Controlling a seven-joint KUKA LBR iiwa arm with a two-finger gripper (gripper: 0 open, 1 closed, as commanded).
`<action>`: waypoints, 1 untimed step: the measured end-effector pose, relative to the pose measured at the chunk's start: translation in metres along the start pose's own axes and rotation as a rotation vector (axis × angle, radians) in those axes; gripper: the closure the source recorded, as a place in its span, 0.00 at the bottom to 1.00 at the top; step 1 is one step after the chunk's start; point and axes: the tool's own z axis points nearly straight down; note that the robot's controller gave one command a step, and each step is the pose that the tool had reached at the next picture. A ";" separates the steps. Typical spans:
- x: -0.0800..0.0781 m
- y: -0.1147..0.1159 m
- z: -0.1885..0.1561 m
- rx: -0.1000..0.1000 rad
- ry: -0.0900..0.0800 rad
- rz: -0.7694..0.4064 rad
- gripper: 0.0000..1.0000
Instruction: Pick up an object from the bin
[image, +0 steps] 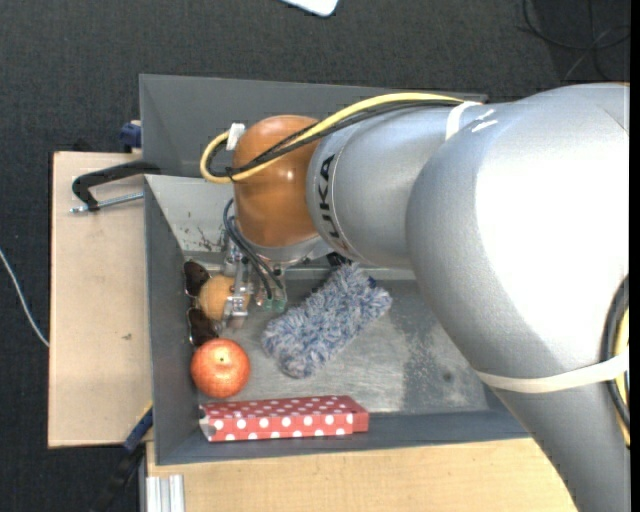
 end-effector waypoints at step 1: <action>0.012 0.008 -0.134 0.002 0.005 0.041 1.00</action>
Offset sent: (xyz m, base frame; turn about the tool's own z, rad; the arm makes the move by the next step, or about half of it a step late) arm 0.0000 0.0000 0.0000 0.0000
